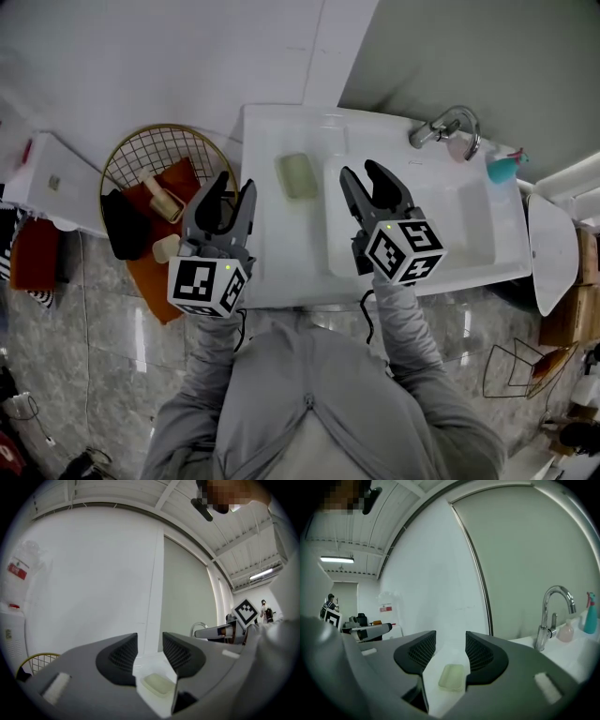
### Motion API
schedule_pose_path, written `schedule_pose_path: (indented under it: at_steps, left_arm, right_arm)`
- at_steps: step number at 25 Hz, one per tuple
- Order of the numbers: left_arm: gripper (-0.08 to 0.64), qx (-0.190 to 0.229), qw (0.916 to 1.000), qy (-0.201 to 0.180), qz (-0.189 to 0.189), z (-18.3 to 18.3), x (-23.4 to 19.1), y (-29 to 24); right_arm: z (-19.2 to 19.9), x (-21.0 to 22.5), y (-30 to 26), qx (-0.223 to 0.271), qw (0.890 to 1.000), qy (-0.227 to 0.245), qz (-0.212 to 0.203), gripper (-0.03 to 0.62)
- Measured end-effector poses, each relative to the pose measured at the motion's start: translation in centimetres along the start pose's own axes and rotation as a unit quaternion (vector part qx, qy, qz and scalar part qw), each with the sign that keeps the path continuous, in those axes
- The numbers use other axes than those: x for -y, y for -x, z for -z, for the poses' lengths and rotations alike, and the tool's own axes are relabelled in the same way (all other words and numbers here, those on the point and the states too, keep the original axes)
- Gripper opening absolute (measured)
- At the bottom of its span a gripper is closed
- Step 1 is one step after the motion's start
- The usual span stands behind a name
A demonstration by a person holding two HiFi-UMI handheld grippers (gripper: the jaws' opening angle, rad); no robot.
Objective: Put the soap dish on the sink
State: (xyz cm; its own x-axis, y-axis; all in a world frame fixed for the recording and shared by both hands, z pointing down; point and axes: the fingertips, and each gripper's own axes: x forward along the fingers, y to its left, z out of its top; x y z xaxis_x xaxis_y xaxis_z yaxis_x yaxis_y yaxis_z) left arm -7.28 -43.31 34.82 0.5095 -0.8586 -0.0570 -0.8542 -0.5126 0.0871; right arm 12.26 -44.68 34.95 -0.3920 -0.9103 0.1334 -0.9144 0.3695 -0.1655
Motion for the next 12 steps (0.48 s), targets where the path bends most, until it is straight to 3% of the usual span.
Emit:
schedule_pose_path:
  at_steps: [12]
  left_arm:
    - [0.176,0.017,0.9997,-0.015,0.002,-2.1,2.7,2.5]
  right_arm:
    - [-3.1,-2.1,6.0,0.066,0.997,0.040,-0.010,0.184]
